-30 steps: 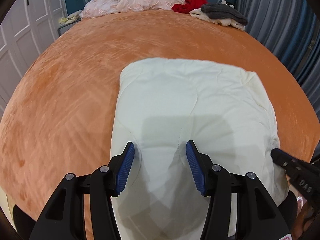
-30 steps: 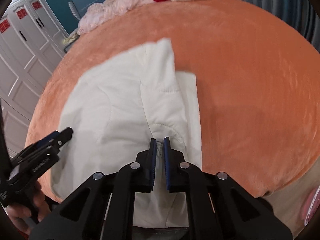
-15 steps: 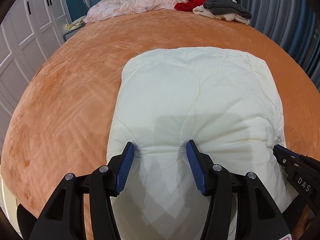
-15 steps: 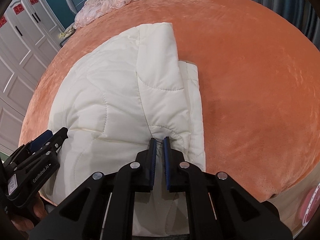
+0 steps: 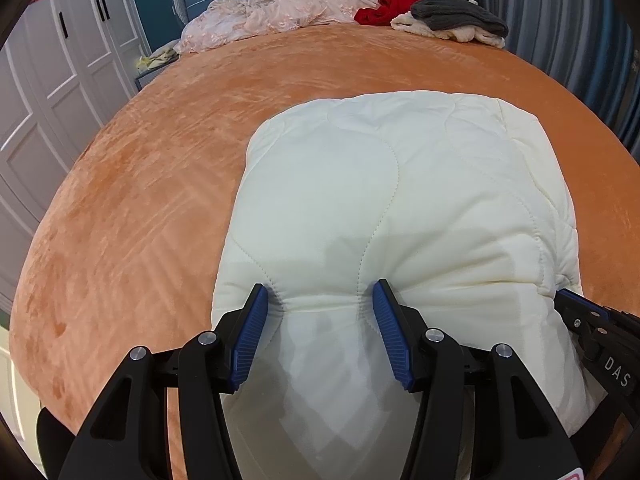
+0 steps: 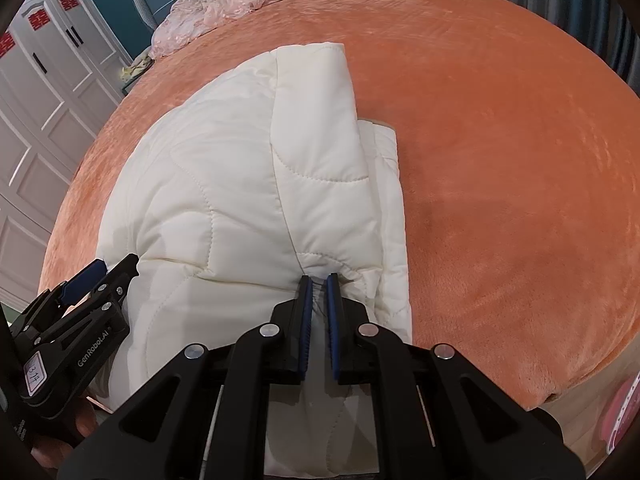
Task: Fold large clothes
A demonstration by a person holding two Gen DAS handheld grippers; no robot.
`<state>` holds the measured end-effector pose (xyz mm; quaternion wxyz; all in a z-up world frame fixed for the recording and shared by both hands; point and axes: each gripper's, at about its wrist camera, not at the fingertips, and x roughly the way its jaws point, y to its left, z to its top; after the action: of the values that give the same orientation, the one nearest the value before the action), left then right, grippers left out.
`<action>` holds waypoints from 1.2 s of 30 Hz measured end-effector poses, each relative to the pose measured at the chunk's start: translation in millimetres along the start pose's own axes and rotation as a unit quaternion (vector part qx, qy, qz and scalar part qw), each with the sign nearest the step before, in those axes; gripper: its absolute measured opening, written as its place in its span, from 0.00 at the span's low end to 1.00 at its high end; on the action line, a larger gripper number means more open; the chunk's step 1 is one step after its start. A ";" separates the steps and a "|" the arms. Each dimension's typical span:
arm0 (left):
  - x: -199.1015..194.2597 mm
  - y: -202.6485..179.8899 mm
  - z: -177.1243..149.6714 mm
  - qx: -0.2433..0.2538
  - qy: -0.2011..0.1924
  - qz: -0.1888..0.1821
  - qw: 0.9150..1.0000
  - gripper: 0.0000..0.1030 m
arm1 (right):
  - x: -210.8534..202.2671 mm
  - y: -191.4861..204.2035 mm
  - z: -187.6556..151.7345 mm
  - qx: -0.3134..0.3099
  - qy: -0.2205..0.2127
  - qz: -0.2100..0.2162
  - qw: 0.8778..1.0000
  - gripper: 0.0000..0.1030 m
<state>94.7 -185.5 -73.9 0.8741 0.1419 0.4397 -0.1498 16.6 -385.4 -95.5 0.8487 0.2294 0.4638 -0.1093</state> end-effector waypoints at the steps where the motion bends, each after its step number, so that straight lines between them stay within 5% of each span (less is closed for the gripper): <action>1: -0.1 -0.3 -0.2 0.000 -0.001 0.001 1.000 0.51 | 0.0 -0.2 0.1 0.000 0.000 0.000 1.000 0.06; 5: -0.5 1.1 1.1 -0.001 0.002 -0.004 1.000 0.51 | -5.5 -2.0 2.4 -0.004 -0.002 0.006 1.000 0.06; 7: -5.2 12.5 5.0 -0.019 0.013 -0.036 0.999 0.52 | -15.8 -2.2 5.8 0.000 -0.002 0.016 1.000 0.07; 9: -9.5 30.2 8.1 -0.048 0.025 -0.074 0.996 0.60 | -32.7 -11.4 8.9 0.018 -0.010 0.041 0.999 0.19; 10: -10.6 40.6 8.8 -0.068 0.032 -0.093 0.993 0.67 | -38.4 -16.2 10.1 0.028 -0.016 0.053 0.998 0.39; 11: -10.9 56.8 7.4 -0.102 0.039 -0.115 0.987 0.69 | -44.2 -23.2 11.9 0.041 -0.023 0.058 0.997 0.60; 12: -10.8 65.2 6.8 -0.122 0.043 -0.128 0.983 0.69 | -47.5 -27.8 12.1 0.047 -0.028 0.058 0.997 0.64; 15: 4.3 98.1 -3.2 -0.202 0.082 -0.177 0.960 0.69 | -44.8 -44.7 11.1 0.068 -0.020 0.078 0.994 0.68; 19: 29.2 117.0 -20.6 -0.286 0.118 -0.252 0.917 0.70 | -15.9 -62.3 1.8 0.133 0.024 0.144 0.980 0.72; 22: 35.2 115.3 -21.6 -0.299 0.122 -0.276 0.905 0.76 | 4.8 -64.8 -5.6 0.166 0.048 0.190 0.966 0.76; 27: 48.8 100.9 -16.2 -0.289 0.133 -0.294 0.901 0.91 | 27.0 -65.9 -11.5 0.209 0.058 0.235 0.948 0.82; 30: 52.5 94.7 -11.0 -0.290 0.139 -0.292 0.901 0.91 | 33.0 -64.4 -11.0 0.216 0.059 0.239 0.945 0.82; 33: 42.9 90.1 -6.1 -0.276 0.127 -0.278 0.911 0.86 | 26.4 -57.6 -7.1 0.197 0.053 0.225 0.953 0.60; 36: 21.3 82.6 1.9 -0.233 0.092 -0.254 0.934 0.74 | 2.2 -44.0 1.8 0.142 0.027 0.188 0.971 0.38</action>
<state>140.1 -113.5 -80.5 0.7712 -0.1686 0.5621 -0.2466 1.6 -424.5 -109.2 0.7999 0.4336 0.4148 -0.0058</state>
